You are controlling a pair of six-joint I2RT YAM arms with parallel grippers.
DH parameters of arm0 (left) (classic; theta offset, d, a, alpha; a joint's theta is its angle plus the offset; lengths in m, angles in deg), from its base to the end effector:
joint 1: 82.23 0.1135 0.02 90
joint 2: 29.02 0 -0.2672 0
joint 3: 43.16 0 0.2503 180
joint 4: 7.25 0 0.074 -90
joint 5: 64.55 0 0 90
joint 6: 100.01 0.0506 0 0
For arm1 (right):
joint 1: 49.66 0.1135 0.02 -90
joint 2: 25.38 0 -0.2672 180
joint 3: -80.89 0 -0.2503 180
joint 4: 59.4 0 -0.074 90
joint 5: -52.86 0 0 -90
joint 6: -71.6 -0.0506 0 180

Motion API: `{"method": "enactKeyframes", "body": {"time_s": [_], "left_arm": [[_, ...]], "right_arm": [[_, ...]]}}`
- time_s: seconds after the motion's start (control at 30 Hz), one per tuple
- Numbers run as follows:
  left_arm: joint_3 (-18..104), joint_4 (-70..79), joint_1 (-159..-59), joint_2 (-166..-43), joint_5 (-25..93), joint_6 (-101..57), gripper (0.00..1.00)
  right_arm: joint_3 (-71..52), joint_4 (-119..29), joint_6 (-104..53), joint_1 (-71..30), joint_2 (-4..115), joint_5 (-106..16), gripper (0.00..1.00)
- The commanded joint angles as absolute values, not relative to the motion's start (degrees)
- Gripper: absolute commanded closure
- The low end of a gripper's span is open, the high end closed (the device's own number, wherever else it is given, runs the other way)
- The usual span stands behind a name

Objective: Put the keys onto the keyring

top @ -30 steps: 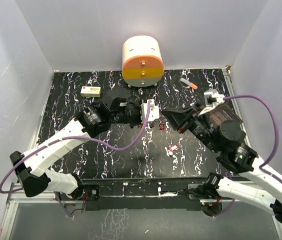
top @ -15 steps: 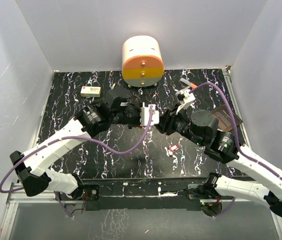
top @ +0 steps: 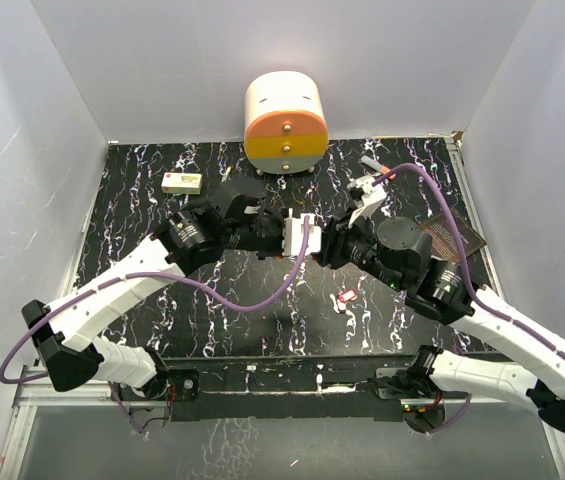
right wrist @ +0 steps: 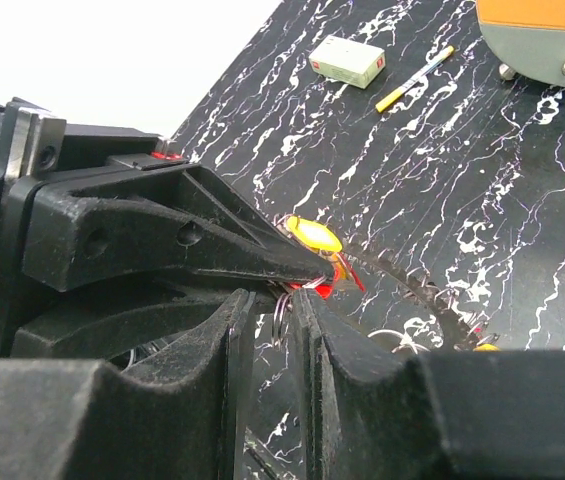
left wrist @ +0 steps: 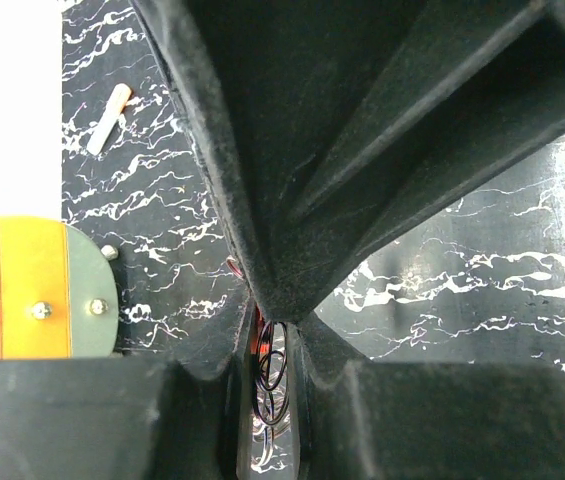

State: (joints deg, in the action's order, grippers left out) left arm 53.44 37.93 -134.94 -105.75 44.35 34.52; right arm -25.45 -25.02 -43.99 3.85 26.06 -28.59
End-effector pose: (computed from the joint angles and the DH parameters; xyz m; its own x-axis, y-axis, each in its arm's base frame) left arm 0.1713 -0.2520 0.4065 0.4676 0.4811 -0.7416 0.8447 0.0040 0.5352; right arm 0.1288 0.1615 0.3910 -0.4190 0.1517 -0.8952 -0.5850 0.7089 0.3940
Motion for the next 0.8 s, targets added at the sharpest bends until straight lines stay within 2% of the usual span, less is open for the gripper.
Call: {"method": "enactKeyframes", "body": {"time_s": [0.0,0.1,0.23,0.77], "left_arm": [[56.8,36.6,-135.4,-104.8,45.4,35.8,1.0],[57.1,36.8,-135.5,-104.8,45.3,35.8,1.0],[57.0,36.8,-135.5,-104.6,45.0,35.9,1.0],[60.7,36.2,-135.6,-106.8,43.5,24.4,1.0]], "right_arm": [[-22.3,-26.1,-43.2,4.0,26.3,-27.4,0.73],[-22.3,-26.1,-43.1,4.0,26.7,-27.0,0.77],[-22.0,-26.1,-42.7,3.9,27.2,-27.2,0.91],[-26.9,-31.9,-40.5,3.9,19.5,-18.7,0.92]]}}
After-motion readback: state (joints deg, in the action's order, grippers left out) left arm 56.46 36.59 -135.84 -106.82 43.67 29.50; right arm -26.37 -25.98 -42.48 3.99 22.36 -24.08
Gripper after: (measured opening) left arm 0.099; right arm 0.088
